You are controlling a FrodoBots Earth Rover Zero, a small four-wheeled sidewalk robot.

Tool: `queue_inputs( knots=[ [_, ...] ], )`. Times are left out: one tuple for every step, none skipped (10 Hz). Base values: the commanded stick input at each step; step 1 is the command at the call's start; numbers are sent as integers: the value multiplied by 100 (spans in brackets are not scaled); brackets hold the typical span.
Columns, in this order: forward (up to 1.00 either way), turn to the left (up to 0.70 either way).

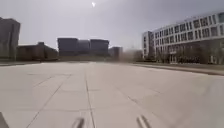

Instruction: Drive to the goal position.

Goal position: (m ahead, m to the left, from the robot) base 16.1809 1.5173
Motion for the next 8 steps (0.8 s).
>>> queue_inputs(
  knots=[
    [70,0],
    [70,0],
    [70,0],
    [70,0],
    [70,0],
    [70,0],
    [70,0],
    [70,0]
  ],
)
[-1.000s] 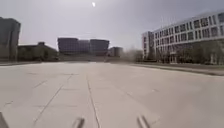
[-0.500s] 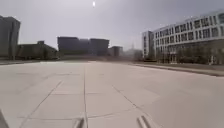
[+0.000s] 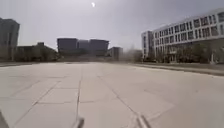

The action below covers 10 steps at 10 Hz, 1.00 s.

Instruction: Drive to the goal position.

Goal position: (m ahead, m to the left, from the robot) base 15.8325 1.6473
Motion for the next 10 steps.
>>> queue_inputs(
  knots=[
    [70,0],
    [70,0],
    [70,0],
    [70,0],
    [70,0],
    [70,0],
    [70,0],
    [70,0],
    [70,0],
    [70,0]
  ],
)
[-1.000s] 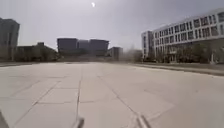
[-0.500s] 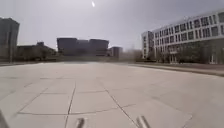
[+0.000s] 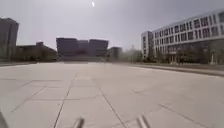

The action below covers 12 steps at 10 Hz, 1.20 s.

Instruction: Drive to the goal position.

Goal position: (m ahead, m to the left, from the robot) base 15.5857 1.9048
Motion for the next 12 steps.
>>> queue_inputs(
  knots=[
    [70,0],
    [70,0],
    [70,0],
    [70,0],
    [70,0],
    [70,0],
    [70,0],
    [70,0],
    [70,0],
    [70,0],
    [70,0],
    [70,0]
  ],
)
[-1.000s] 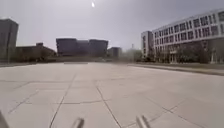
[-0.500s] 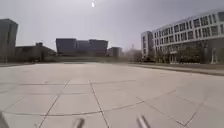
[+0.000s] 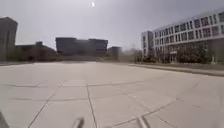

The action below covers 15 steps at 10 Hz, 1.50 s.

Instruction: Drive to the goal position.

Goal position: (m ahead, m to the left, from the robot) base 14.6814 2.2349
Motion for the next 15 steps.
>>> queue_inputs(
  knots=[
    [70,0],
    [70,0],
    [70,0],
    [70,0],
    [70,0],
    [70,0],
    [70,0],
    [70,0],
    [70,0],
    [70,0],
    [70,0],
    [70,0],
    [70,0],
    [70,0],
    [70,0]
  ],
)
